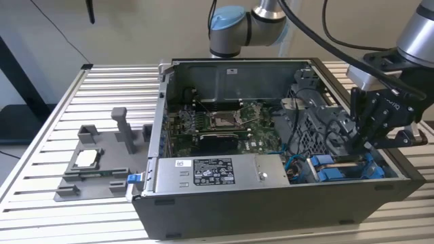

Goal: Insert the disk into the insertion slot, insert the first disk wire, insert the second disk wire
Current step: 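Insert the first disk wire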

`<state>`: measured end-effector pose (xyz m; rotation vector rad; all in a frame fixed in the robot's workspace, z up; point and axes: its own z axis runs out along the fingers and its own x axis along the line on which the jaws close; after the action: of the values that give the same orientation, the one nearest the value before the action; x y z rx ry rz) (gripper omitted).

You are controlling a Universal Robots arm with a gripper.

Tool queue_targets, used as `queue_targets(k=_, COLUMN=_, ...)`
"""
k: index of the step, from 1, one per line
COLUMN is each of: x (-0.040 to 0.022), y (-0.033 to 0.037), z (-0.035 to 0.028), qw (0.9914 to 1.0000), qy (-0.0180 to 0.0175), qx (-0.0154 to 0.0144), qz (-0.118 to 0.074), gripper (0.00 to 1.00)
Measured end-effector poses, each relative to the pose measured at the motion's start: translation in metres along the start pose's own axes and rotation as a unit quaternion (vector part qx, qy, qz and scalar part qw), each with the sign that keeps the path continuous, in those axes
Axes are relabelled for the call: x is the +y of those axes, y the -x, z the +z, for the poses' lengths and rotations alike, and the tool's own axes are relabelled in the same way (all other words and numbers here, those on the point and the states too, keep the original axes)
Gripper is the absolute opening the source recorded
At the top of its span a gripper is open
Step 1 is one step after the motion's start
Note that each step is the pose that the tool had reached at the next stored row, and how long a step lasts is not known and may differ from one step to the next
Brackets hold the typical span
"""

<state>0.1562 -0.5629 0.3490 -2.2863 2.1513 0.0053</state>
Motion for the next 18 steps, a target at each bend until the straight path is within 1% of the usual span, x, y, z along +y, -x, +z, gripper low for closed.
queue_targets(k=3, x=-0.0004, y=-0.0005, z=0.0029, qw=0.99997, qy=0.0000, qx=0.0000, qz=0.007, gripper=0.19)
queue_targets(k=8, x=-0.0008, y=-0.0005, z=0.0053, qw=0.99974, qy=-0.0001, qx=0.0000, qz=0.023, gripper=0.19)
queue_targets(k=18, x=-0.0010, y=-0.0005, z=0.0091, qw=0.99923, qy=-0.0002, qx=0.0001, qz=0.039, gripper=0.19)
